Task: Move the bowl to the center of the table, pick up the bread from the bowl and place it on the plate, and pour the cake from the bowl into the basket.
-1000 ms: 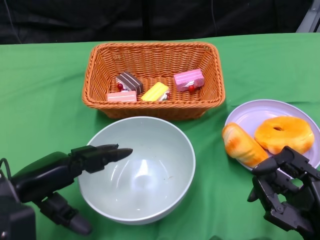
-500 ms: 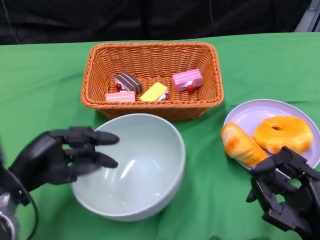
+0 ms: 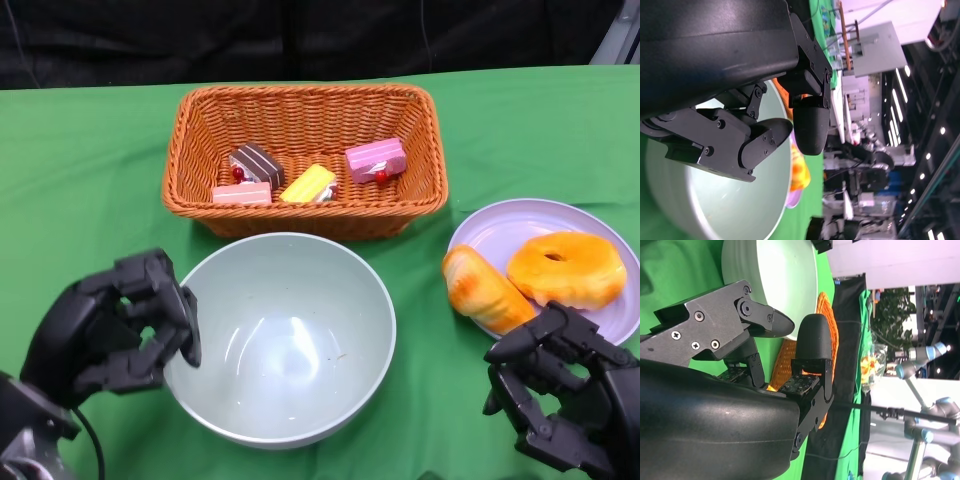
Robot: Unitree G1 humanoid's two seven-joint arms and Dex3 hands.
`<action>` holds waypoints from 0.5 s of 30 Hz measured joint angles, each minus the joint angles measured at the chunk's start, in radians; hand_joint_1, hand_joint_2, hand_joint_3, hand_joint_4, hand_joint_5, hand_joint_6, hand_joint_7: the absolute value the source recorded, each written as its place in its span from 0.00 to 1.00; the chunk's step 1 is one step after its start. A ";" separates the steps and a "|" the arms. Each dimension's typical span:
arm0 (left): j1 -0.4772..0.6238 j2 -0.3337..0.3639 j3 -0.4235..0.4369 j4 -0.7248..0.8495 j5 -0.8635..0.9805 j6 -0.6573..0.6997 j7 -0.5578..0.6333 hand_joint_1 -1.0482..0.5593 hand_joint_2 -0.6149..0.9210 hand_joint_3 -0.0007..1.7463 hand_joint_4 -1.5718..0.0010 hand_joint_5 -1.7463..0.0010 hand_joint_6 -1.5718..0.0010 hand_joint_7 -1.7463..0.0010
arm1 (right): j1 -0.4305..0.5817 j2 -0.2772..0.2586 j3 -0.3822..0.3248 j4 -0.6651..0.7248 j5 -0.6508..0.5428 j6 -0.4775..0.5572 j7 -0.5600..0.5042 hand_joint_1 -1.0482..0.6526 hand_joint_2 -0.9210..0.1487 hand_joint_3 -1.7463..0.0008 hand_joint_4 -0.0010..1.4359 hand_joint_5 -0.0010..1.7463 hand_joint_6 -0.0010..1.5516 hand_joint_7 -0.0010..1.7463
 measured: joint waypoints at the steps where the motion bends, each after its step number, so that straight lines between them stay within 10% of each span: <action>1: 0.007 0.000 0.002 0.000 0.017 -0.029 0.013 0.63 0.82 0.65 0.52 0.00 0.58 0.08 | 0.005 -0.003 0.002 -0.010 0.000 0.004 0.000 0.52 0.25 0.52 0.48 0.93 0.41 0.76; 15: 0.033 0.006 0.014 0.002 0.251 -0.085 0.189 0.63 0.86 0.57 0.57 0.00 0.59 0.13 | 0.049 -0.048 0.041 -0.155 -0.023 0.060 0.005 0.48 0.25 0.56 0.49 0.91 0.43 0.75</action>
